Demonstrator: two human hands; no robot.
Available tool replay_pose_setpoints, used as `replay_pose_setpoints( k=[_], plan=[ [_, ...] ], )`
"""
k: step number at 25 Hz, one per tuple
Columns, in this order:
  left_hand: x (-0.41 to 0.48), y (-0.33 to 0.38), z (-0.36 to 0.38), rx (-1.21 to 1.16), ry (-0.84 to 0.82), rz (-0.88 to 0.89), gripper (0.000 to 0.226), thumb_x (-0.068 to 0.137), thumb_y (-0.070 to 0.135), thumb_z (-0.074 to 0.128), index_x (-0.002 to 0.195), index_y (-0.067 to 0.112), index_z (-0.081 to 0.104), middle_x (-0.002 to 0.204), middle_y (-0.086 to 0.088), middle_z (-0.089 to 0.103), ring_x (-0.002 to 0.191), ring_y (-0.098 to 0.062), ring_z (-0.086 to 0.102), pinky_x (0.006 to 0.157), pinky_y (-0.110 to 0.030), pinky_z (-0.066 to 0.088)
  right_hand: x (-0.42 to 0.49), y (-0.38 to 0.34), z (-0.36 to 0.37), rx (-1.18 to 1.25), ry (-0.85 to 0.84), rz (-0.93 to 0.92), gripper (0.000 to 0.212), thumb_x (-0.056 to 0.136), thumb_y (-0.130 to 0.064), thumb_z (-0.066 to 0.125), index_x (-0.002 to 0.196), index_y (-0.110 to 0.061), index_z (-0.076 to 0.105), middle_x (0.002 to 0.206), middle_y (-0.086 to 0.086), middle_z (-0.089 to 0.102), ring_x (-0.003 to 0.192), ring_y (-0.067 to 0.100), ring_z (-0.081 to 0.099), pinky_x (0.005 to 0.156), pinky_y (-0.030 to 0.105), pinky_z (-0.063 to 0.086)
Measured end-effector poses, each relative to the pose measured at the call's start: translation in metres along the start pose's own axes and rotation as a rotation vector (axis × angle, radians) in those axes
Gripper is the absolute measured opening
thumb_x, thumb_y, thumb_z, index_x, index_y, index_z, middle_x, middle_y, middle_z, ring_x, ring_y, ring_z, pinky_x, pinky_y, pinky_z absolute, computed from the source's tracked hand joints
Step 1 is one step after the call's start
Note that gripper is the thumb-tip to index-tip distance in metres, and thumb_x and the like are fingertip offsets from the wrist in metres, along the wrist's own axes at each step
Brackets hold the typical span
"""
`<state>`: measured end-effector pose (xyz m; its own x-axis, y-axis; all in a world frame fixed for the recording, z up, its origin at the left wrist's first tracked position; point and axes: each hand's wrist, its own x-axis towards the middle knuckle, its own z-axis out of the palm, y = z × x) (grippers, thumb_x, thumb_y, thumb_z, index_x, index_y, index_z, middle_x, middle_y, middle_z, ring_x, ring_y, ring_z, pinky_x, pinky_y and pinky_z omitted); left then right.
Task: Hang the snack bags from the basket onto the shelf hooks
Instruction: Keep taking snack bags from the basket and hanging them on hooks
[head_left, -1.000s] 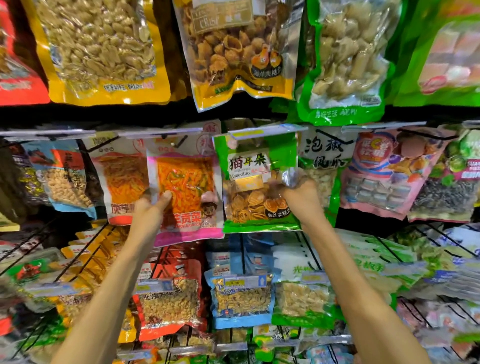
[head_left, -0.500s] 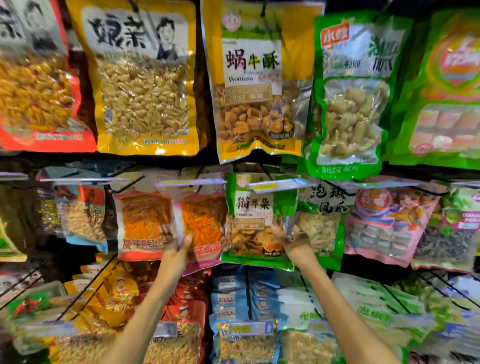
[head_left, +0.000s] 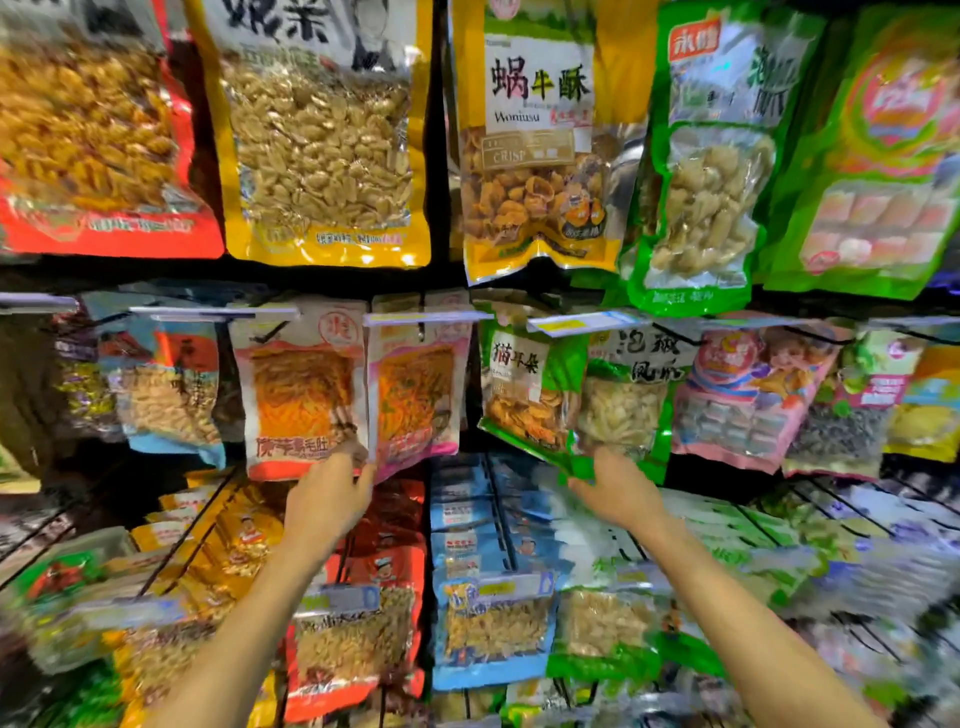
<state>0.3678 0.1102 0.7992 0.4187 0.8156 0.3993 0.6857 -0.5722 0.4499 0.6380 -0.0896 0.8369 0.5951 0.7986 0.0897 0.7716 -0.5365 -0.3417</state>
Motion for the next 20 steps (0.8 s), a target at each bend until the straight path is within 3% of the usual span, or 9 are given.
replay_pose_setpoints(
  k=[3, 6, 10, 14, 20],
  plan=[
    [-0.006, -0.007, -0.012, 0.259, -0.048, 0.141, 0.032, 0.094, 0.040, 0.053, 0.118, 0.019, 0.055, 0.102, -0.011, 0.071, 0.097, -0.034, 0.066, 0.069, -0.040, 0.049, -0.032, -0.001, -0.001, -0.286, -0.028, 0.070, 0.051, 0.097, -0.043, 0.053, 0.135, -0.011, 0.042, 0.134, 0.012, 0.047, 0.122, 0.034, 0.048, 0.091, 0.043, 0.046],
    [-0.020, -0.002, -0.033, 0.383, -0.083, 0.176, 0.044, 0.095, 0.045, 0.050, 0.132, 0.022, 0.048, 0.116, -0.006, 0.066, 0.110, -0.030, 0.060, 0.081, -0.041, 0.046, -0.059, -0.010, -0.006, -0.400, -0.105, 0.098, 0.053, 0.100, -0.044, 0.046, 0.144, -0.015, 0.037, 0.144, 0.011, 0.038, 0.132, 0.033, 0.038, 0.100, 0.046, 0.041],
    [-0.047, -0.004, -0.056, 0.418, -0.085, 0.241, 0.043, 0.093, 0.047, 0.051, 0.130, 0.025, 0.051, 0.121, -0.002, 0.063, 0.116, -0.028, 0.055, 0.088, -0.045, 0.046, -0.096, -0.027, -0.007, -0.432, -0.165, 0.110, 0.060, 0.100, -0.046, 0.045, 0.150, -0.017, 0.029, 0.153, 0.010, 0.029, 0.139, 0.032, 0.031, 0.108, 0.047, 0.035],
    [-0.084, -0.010, -0.083, 0.463, -0.162, 0.228, 0.041, 0.095, 0.048, 0.049, 0.128, 0.025, 0.050, 0.127, -0.001, 0.057, 0.121, -0.026, 0.049, 0.092, -0.043, 0.042, -0.149, -0.047, 0.010, -0.388, -0.119, 0.056, 0.060, 0.097, -0.047, 0.049, 0.147, -0.016, 0.035, 0.148, 0.012, 0.037, 0.135, 0.032, 0.036, 0.104, 0.047, 0.039],
    [-0.150, -0.047, -0.123, 0.536, -0.194, 0.262, 0.039, 0.094, 0.047, 0.049, 0.124, 0.023, 0.054, 0.119, -0.004, 0.060, 0.116, -0.029, 0.052, 0.091, -0.043, 0.045, -0.222, -0.083, 0.044, -0.282, -0.172, 0.030, 0.060, 0.097, -0.045, 0.051, 0.147, -0.016, 0.035, 0.148, 0.011, 0.038, 0.136, 0.032, 0.035, 0.107, 0.046, 0.037]
  ],
)
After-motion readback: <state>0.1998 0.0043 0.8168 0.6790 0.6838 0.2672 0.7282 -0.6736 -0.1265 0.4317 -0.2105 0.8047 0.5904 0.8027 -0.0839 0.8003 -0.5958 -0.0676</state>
